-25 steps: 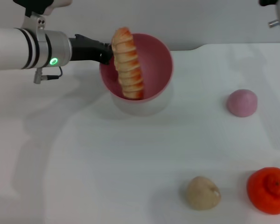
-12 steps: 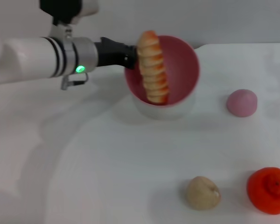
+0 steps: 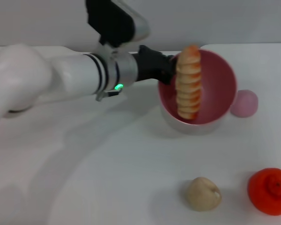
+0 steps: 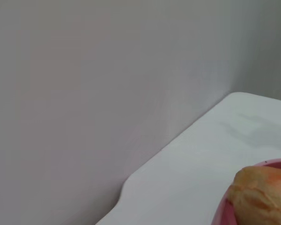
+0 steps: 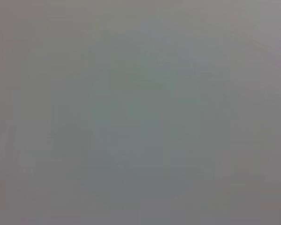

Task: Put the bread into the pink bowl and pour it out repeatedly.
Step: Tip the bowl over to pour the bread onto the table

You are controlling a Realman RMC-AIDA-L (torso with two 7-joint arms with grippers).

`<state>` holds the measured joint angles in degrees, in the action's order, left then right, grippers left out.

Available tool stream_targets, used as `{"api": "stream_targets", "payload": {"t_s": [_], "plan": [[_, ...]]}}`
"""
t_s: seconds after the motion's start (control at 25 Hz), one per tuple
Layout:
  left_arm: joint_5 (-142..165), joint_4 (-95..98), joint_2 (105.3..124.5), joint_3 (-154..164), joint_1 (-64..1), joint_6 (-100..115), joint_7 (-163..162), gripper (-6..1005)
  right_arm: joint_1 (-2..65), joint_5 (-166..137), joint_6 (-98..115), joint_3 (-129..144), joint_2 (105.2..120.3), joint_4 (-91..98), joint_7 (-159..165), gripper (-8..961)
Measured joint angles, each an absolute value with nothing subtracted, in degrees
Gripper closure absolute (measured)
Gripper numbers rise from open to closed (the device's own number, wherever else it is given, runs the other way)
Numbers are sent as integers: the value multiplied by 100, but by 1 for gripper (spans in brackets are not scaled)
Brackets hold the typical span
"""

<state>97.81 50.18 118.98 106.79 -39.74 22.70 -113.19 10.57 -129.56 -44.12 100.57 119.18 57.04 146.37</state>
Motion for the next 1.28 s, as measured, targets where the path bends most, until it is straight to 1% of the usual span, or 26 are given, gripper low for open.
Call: {"api": "stream_targets", "payload": {"t_s": [0.28, 0.64, 0.72, 1.28], "plan": [[9719, 5481, 11901, 11618, -3902, 1480, -10872, 885, 1070, -12958, -4459, 10040, 11918, 5520, 14952, 336], [9747, 5724, 11898, 11997, -3841, 872, -10148, 884, 1042, -12964, -4465, 10106, 11926, 5539, 14959, 337], [9795, 5917, 11890, 12247, -3778, 316, -9658, 884, 1031, -12965, -4465, 10112, 11927, 5554, 14958, 337], [9947, 6120, 11895, 12671, -3717, -324, -9364, 883, 1083, -12965, -4433, 10131, 11921, 5563, 14967, 335]]}}
